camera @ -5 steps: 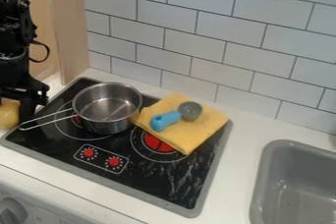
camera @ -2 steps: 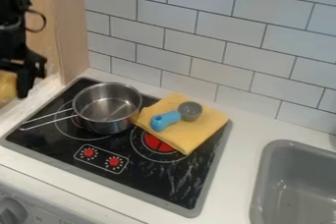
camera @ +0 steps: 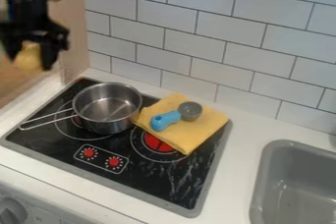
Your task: Move the yellow object below the blue measuring spoon
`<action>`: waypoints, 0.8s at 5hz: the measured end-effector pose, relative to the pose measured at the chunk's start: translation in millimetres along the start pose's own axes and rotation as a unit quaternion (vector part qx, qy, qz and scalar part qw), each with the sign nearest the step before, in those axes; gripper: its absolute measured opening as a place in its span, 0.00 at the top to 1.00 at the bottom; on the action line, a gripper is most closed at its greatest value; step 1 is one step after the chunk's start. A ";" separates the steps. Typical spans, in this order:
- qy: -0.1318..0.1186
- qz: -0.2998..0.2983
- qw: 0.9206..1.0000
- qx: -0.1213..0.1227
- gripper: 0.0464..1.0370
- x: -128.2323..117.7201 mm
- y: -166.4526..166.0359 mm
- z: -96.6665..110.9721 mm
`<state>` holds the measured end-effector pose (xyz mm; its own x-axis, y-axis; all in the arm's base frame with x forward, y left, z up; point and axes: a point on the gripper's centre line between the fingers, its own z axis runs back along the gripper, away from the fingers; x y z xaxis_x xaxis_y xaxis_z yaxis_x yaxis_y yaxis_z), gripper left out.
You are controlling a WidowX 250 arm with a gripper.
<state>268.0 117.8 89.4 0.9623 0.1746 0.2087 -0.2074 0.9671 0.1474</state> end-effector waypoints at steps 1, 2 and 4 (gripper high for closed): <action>-0.029 -0.046 0.998 -0.018 0.40 8.0 -29.4 16.5; -0.041 -0.100 0.994 -0.030 0.40 3.4 -61.3 24.7; -0.045 -0.195 0.979 -0.045 0.40 -27.1 -109.0 29.5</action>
<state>259.3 2.2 96.2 0.9449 -0.2240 0.2386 0.1926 0.9701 0.1478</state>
